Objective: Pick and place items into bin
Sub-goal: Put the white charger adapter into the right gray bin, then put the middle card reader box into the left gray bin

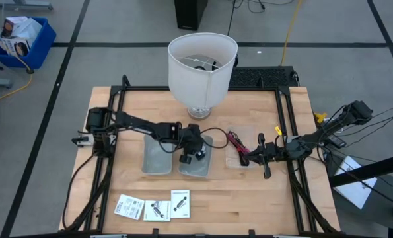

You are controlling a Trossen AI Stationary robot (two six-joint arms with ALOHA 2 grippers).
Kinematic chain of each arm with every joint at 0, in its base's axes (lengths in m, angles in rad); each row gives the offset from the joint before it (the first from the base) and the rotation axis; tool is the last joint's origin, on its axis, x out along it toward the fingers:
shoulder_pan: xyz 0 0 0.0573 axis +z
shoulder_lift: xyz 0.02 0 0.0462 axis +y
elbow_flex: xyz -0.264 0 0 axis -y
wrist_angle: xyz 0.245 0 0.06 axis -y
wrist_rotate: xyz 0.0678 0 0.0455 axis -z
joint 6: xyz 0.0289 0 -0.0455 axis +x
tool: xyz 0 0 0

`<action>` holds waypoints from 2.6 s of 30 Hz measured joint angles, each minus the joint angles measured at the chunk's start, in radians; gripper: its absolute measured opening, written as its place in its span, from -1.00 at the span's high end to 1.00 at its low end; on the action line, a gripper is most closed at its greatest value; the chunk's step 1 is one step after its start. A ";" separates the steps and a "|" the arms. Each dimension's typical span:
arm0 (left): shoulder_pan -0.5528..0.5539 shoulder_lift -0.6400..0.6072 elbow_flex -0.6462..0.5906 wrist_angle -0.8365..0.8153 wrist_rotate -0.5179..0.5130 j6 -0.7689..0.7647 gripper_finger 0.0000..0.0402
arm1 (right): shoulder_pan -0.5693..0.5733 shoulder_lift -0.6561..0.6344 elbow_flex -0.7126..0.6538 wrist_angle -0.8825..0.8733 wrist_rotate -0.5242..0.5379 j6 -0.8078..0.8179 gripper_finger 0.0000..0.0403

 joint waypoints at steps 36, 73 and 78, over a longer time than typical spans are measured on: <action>-0.012 0.000 0.012 -0.081 0.032 -0.086 0.34 | 0.000 0.000 0.000 -0.004 0.000 0.000 1.00; -0.341 -0.401 -0.048 -0.371 -0.166 -0.318 0.92 | 0.001 0.002 0.000 -0.023 0.000 0.000 1.00; -0.384 -0.376 -0.151 -0.235 -0.191 -0.389 0.96 | 0.001 0.005 0.000 -0.022 0.000 0.000 1.00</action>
